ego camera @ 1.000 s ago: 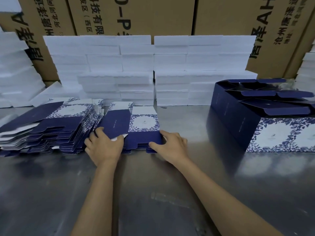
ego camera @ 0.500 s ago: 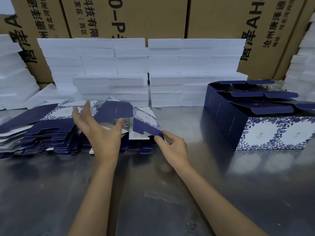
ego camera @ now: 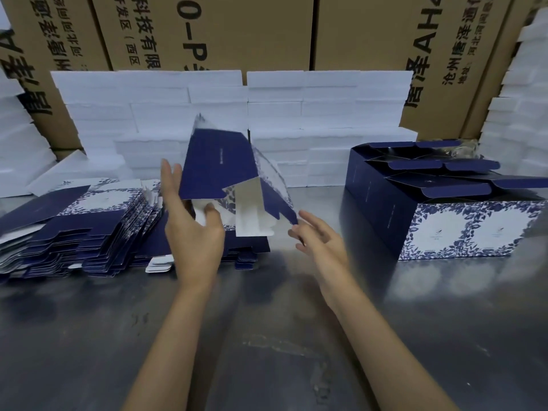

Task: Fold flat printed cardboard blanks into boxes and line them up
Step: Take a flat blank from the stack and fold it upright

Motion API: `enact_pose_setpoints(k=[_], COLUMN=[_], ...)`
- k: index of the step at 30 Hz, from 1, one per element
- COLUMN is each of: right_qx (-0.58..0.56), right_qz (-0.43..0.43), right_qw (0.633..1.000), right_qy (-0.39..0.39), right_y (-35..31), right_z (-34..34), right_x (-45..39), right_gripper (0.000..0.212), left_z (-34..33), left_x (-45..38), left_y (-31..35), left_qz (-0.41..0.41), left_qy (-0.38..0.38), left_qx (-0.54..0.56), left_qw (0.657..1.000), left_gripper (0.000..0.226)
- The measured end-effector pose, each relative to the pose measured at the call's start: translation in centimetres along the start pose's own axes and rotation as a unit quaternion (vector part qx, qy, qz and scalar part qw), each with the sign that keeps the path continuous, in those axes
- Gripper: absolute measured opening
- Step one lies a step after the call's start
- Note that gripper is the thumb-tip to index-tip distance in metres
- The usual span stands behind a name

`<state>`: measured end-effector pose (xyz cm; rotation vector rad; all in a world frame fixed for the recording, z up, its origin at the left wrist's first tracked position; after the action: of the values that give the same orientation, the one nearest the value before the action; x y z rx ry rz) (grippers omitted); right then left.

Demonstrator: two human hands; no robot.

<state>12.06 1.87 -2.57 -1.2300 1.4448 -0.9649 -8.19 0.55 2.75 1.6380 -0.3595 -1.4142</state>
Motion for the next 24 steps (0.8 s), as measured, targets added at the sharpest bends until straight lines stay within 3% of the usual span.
enact_pose_setpoints(k=[5,8,13,15,20,24], right_qx=[-0.077,-0.167,-0.305,-0.307,-0.276,-0.214], right_qz=[-0.096,-0.147,-0.115,-0.128,-0.198,-0.222], right_qw=[0.991,0.974,0.939,0.936,0.938,0.95], right_qy=[-0.048,-0.049,-0.113,-0.118,-0.065,-0.056], right_y=[-0.3,0.6,0.1,-0.4,0.9,1.6], right_z=[3.0,4.9,5.5,5.5,7.2,7.8], right_x=[-0.4,-0.1,-0.3,-0.3,-0.3,-0.2], right_gripper=[0.023,0.047,0.067,0.07,0.046,0.038], left_z=[-3.4,-5.2,-7.3,-7.9,-7.8,-7.5], left_x=[1.6,2.8,5.0,5.5,5.2,5.4], left_y=[0.0,-0.4,-1.1,-1.9,-3.1,-3.7], left_qz=[0.011,-0.018,-0.106,-0.119,-0.083,0.02], left_qy=[-0.064,-0.124,-0.221,-0.245,-0.312,-0.438], left_qx=[0.001,-0.035,-0.116,-0.138,-0.161,-0.099], left_qw=[0.998,0.991,0.963,0.952,0.933,0.893], left_gripper=[0.089,0.082,0.082,0.079,0.068,0.053])
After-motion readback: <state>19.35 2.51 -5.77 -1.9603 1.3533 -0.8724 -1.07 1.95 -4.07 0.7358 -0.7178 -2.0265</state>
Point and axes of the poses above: each hand's wrist, its own x-axis away from the middle knuckle, its own z-axis out of the back of the hand, y = z × x, the point moved 3 cm from there along -x, towards the middle knuckle, and after that the axes turned 10 degrees about -y, right-handed, at the moved point
